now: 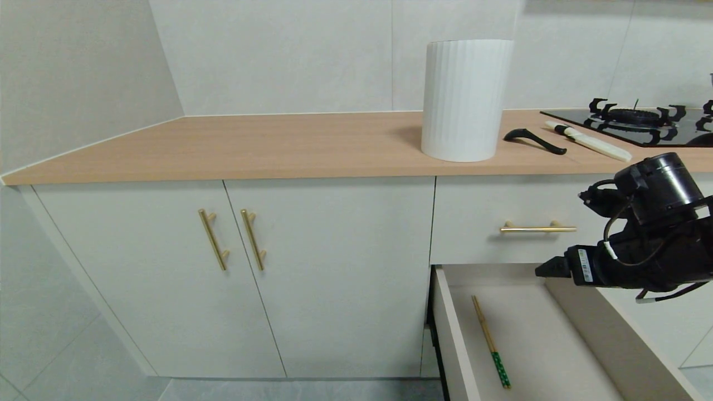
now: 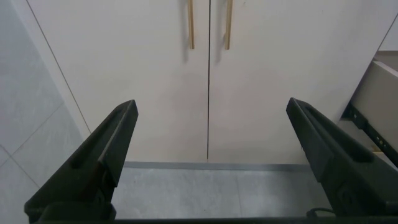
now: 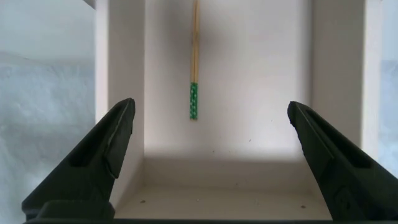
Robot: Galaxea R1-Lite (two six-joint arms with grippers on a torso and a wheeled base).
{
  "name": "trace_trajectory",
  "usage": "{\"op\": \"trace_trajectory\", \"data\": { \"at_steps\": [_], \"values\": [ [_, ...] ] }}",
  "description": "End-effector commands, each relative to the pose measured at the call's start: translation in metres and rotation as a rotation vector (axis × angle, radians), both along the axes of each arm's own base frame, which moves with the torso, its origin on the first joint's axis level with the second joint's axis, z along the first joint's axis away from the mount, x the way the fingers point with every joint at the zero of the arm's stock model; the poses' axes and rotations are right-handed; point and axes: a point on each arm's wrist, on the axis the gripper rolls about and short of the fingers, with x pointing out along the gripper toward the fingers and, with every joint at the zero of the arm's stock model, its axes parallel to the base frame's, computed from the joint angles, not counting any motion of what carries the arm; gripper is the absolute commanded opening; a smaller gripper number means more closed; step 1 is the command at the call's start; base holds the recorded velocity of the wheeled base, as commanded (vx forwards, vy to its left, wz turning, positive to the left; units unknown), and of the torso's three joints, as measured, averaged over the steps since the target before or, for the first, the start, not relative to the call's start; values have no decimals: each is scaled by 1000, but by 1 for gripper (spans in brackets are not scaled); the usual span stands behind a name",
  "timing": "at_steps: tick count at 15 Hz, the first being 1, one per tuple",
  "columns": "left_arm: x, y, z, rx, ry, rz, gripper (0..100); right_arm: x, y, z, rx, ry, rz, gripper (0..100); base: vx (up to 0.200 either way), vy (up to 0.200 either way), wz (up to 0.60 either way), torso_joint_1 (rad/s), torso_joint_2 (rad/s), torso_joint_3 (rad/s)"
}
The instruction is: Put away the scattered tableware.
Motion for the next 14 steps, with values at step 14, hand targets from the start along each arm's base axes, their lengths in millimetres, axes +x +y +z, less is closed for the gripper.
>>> {"op": "trace_trajectory", "data": {
  "at_steps": [14],
  "values": [
    [0,0,0,0,0,1,100,-5,-2,7,-14,-31,-21,100,0,0,0,58,-206,-157]
  ]
}}
